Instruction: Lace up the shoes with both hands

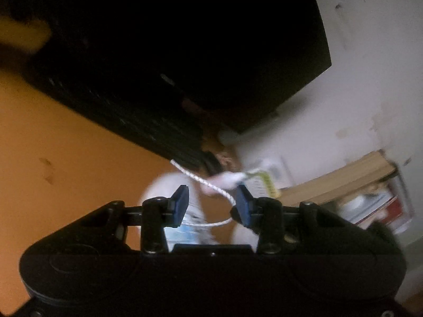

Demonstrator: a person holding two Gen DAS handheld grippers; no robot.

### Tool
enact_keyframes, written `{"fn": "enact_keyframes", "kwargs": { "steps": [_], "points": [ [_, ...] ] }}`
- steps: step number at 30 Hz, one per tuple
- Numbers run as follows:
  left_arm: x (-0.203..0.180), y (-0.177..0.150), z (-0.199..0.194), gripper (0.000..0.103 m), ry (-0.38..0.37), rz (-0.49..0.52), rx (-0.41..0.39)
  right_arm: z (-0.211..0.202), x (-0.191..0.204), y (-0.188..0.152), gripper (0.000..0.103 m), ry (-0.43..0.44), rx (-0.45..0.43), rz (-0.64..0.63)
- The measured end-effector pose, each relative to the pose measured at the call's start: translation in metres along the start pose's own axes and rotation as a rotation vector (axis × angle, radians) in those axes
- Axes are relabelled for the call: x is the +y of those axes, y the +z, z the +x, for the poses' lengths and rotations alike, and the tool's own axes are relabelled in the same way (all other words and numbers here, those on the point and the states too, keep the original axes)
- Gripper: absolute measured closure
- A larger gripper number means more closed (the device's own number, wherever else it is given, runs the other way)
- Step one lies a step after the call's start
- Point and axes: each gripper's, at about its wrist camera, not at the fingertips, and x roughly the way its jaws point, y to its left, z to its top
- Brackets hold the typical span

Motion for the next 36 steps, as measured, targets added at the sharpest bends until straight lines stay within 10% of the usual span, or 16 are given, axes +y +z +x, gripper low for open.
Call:
{"fn": "enact_keyframes", "kwargs": {
  "steps": [8, 23, 36],
  "points": [
    [0.002, -0.011, 0.048, 0.065, -0.100, -0.154, 0.085, -0.042, -0.011, -0.024, 0.101, -0.058, -0.027, 0.040],
    [-0.004, -0.016, 0.065, 0.091, -0.121, -0.051, 0.110, -0.061, -0.004, -0.029, 0.101, -0.077, -0.016, 0.032],
    [0.031, -0.025, 0.076, 0.091, -0.214, -0.295, 0.211, -0.072, 0.006, -0.033, 0.101, -0.087, -0.023, -0.087]
  ]
}}
